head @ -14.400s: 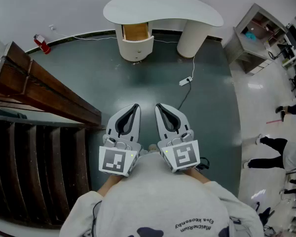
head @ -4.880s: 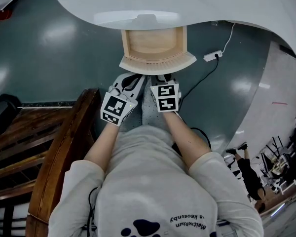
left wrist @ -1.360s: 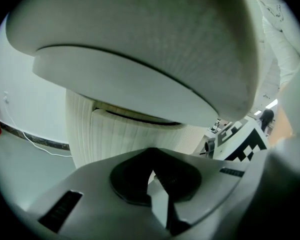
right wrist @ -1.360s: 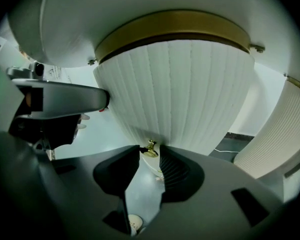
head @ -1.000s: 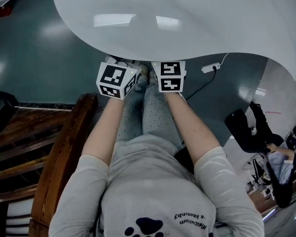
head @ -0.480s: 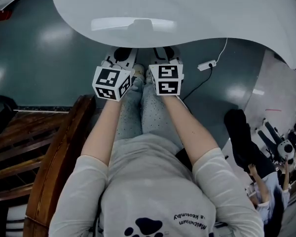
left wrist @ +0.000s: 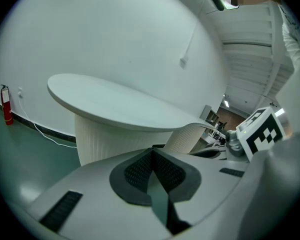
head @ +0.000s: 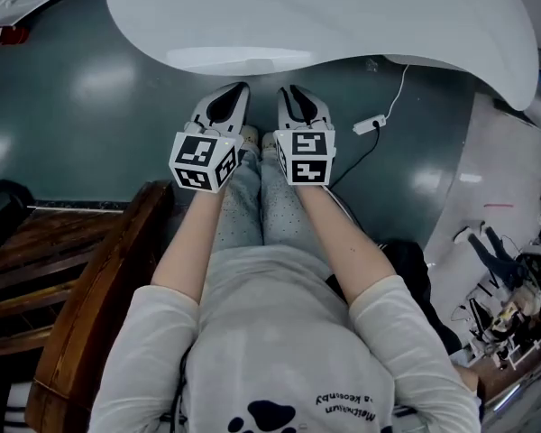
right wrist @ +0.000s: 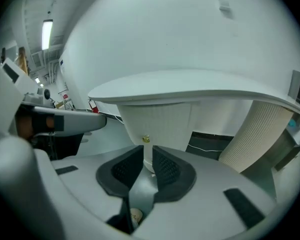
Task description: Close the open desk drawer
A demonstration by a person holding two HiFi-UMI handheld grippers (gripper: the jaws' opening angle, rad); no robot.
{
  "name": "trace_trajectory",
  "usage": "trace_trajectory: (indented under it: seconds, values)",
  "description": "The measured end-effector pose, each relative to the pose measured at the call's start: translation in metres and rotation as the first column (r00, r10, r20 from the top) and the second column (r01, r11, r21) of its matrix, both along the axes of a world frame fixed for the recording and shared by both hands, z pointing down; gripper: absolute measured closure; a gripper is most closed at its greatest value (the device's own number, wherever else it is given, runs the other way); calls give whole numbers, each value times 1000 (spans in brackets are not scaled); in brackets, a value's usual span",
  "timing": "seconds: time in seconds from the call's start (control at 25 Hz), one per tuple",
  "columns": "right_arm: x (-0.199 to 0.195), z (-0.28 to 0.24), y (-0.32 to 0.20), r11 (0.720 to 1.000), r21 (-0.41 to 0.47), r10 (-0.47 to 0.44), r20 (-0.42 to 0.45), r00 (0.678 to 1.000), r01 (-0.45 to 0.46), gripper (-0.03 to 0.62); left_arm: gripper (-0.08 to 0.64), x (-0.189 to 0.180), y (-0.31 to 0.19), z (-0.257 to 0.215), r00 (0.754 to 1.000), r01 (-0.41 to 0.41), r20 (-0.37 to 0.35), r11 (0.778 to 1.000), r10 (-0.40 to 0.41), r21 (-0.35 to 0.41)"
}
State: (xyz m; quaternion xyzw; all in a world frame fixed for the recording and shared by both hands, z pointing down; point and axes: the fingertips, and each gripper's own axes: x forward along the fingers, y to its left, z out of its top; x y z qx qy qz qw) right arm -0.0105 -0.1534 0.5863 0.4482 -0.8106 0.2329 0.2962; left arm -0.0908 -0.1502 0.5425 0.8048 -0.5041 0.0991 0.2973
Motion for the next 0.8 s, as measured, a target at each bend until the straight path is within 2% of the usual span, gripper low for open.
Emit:
trace_trajectory:
  seconds: [0.24, 0.48, 0.64, 0.8]
  values:
    - [14, -27, 14, 1000, -4, 7, 15, 1000, -7, 571, 554, 13, 13, -31, 1000, 12, -9, 1000, -11, 16]
    - [17, -64, 26, 1000, -2, 10, 55, 998, -10, 577, 552, 16, 34, -60, 1000, 18, 0, 1000, -18, 24]
    - [10, -99, 28, 998, 60, -37, 57, 998, 34, 577, 552, 14, 41, -83, 1000, 17, 4, 999, -17, 30]
    - [6, -133, 24, 990, 129, -71, 53, 996, 64, 577, 552, 17, 37, -111, 999, 3, 39, 998, -5, 67]
